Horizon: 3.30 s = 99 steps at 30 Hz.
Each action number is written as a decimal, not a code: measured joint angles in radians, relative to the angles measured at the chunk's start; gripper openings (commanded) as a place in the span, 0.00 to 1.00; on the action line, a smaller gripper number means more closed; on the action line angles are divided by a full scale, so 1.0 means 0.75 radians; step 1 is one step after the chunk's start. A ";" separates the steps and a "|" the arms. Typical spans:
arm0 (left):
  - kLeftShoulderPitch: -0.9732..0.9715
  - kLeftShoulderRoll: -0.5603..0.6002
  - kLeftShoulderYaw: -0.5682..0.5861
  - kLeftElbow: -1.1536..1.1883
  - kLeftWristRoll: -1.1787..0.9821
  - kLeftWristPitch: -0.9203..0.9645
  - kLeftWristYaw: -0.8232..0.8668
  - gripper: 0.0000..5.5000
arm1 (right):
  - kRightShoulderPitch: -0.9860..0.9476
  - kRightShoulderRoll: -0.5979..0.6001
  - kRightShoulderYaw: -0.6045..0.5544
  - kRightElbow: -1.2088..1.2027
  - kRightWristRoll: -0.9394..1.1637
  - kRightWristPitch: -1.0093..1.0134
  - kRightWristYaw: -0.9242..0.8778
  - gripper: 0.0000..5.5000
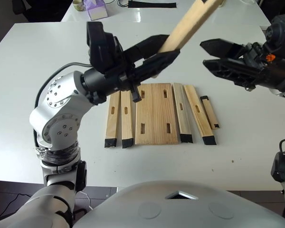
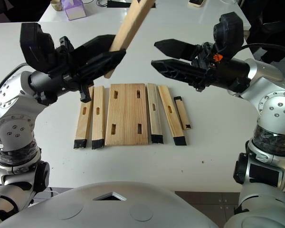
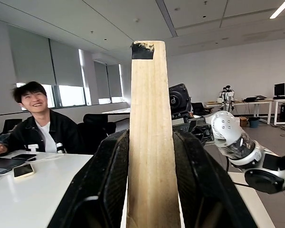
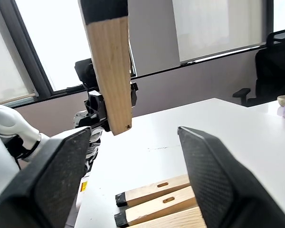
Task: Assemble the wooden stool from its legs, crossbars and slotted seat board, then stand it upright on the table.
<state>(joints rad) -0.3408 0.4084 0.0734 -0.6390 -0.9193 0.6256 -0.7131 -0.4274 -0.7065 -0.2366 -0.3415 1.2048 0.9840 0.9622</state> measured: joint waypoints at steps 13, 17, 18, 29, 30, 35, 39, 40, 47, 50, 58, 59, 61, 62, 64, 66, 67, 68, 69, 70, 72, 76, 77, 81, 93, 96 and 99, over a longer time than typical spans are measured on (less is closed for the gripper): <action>0.073 0.054 -0.075 0.007 -0.036 0.006 -0.039 0.24 | -0.096 -0.014 0.053 -0.013 0.048 0.016 0.053 0.61; 0.074 0.054 -0.076 -0.001 -0.131 0.036 -0.023 0.24 | -0.108 -0.005 0.052 -0.009 0.059 0.004 0.043 0.61; 0.073 0.053 -0.074 -0.001 -0.152 0.044 -0.012 0.24 | -0.113 -0.004 0.052 -0.012 0.064 0.003 0.043 0.61; 0.007 0.052 -0.062 0.026 -0.335 0.099 0.052 0.24 | -0.156 0.054 0.112 -0.073 0.065 -0.026 0.032 0.61; 0.008 0.056 -0.066 0.026 -0.334 0.099 0.048 0.24 | -0.159 0.055 0.115 -0.073 0.065 -0.034 0.032 0.61; 0.059 0.087 -0.119 0.026 -0.238 0.080 -0.018 0.24 | -0.192 0.056 0.123 -0.069 0.060 -0.047 0.028 0.54; 0.072 0.087 -0.144 0.032 -0.194 0.073 -0.038 0.24 | -0.202 0.053 0.146 -0.058 0.038 -0.058 0.039 0.42; 0.071 0.083 -0.144 0.034 -0.194 0.072 -0.036 0.24 | -0.204 0.052 0.148 -0.055 0.032 -0.061 0.048 0.40; 0.035 0.057 -0.137 0.038 -0.244 0.085 0.002 0.24 | -0.204 0.035 0.169 -0.048 -0.058 -0.116 0.122 0.24; 0.024 0.063 -0.133 0.036 -0.263 0.103 0.014 0.24 | -0.197 0.031 0.180 -0.050 -0.085 -0.154 0.149 0.24; 0.022 0.065 -0.132 0.034 -0.269 0.132 0.018 0.24 | -0.179 0.006 0.207 -0.053 -0.100 -0.193 0.172 0.24; 0.022 0.064 -0.132 0.034 -0.269 0.134 0.018 0.24 | -0.179 0.004 0.208 -0.053 -0.100 -0.194 0.172 0.24; 0.022 0.061 -0.132 0.034 -0.269 0.135 0.019 0.24 | -0.179 -0.001 0.212 -0.052 -0.100 -0.200 0.176 0.24; 0.022 0.061 -0.133 0.034 -0.267 0.135 0.019 0.24 | -0.179 -0.005 0.216 -0.050 -0.103 -0.203 0.181 0.24; 0.022 0.061 -0.139 0.033 -0.256 0.135 0.019 0.24 | -0.179 -0.016 0.224 -0.046 -0.121 -0.213 0.196 0.24; 0.024 0.061 -0.147 0.034 -0.240 0.136 0.019 0.24 | -0.179 -0.032 0.236 -0.040 -0.147 -0.226 0.214 0.24; 0.024 0.061 -0.149 0.034 -0.233 0.136 0.019 0.24 | -0.179 -0.040 0.245 -0.037 -0.157 -0.239 0.222 0.24; 0.024 0.061 -0.149 0.034 -0.223 0.136 0.019 0.24 | -0.180 -0.042 0.252 -0.032 -0.166 -0.249 0.227 0.24; 0.025 0.061 -0.152 0.034 -0.208 0.136 0.019 0.30 | -0.180 -0.043 0.257 -0.025 -0.177 -0.257 0.231 0.24; 0.025 0.062 -0.156 0.036 -0.190 0.136 0.019 0.33 | -0.180 -0.043 0.263 -0.018 -0.193 -0.265 0.233 0.24; 0.023 0.072 -0.219 0.080 -0.038 0.093 0.026 0.41 | -0.183 -0.041 0.315 -0.010 -0.319 -0.299 0.202 0.24; 0.074 0.167 -0.354 0.177 0.291 -0.085 -0.052 0.53 | -0.181 -0.032 0.429 0.064 -0.566 -0.406 0.191 0.24; 0.097 0.183 -0.367 0.197 0.340 -0.126 -0.069 0.55 | -0.178 -0.032 0.444 0.081 -0.609 -0.430 0.193 0.24; 0.158 0.191 -0.419 0.278 0.485 -0.254 -0.128 0.67 | -0.143 -0.015 0.463 0.097 -0.679 -0.492 0.207 0.24; 0.275 0.196 -0.400 0.430 0.653 -0.389 -0.170 0.75 | 0.033 -0.170 0.411 0.368 -1.080 -0.954 0.290 0.24; 0.292 0.186 -0.394 0.431 0.675 -0.390 -0.155 0.75 | 0.094 -0.196 0.416 0.456 -1.157 -1.097 0.347 0.24; 0.304 0.172 -0.386 0.435 0.684 -0.390 -0.138 0.75 | 0.123 -0.204 0.424 0.537 -1.210 -1.215 0.393 0.24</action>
<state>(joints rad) -0.1130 0.5373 -0.2164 -0.3124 -0.4062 0.3331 -0.8164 -0.3348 -0.8593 0.0812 0.0610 0.2970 0.0731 1.2572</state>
